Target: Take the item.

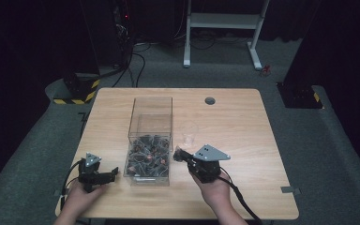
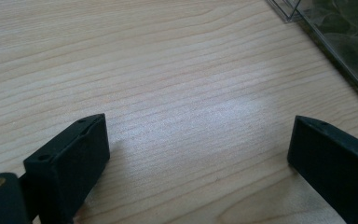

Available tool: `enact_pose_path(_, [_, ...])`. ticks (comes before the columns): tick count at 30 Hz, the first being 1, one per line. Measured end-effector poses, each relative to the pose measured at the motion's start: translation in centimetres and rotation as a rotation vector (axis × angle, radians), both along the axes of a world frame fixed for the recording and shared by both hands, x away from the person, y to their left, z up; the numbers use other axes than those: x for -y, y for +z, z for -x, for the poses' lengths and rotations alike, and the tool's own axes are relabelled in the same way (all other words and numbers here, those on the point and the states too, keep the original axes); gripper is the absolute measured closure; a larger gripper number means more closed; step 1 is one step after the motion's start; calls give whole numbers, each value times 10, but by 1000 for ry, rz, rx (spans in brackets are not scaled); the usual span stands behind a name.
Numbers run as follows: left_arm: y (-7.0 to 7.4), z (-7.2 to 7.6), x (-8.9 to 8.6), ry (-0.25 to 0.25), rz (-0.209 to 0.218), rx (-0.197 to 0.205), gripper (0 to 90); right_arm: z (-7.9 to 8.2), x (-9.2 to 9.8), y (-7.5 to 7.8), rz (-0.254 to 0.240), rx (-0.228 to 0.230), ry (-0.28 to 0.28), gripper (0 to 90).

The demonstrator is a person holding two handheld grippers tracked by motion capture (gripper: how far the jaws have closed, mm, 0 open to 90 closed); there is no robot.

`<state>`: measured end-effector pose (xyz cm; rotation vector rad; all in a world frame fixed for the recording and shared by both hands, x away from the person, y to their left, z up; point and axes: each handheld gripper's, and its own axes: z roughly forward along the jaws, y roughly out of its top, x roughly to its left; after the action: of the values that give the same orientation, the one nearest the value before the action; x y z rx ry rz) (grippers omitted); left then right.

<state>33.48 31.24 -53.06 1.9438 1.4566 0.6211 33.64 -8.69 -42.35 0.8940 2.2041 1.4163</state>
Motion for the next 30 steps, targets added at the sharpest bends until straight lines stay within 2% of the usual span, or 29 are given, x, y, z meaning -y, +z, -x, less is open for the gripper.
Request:
enact_pose_path(15, [0, 0, 0, -1, -3, 1, 57, -10, 14, 2, 27, 14, -52, 900])
enact_pose_path(30, [0, 0, 1, 2, 1, 3, 57, -21, 20, 2, 25, 11, -79, 900])
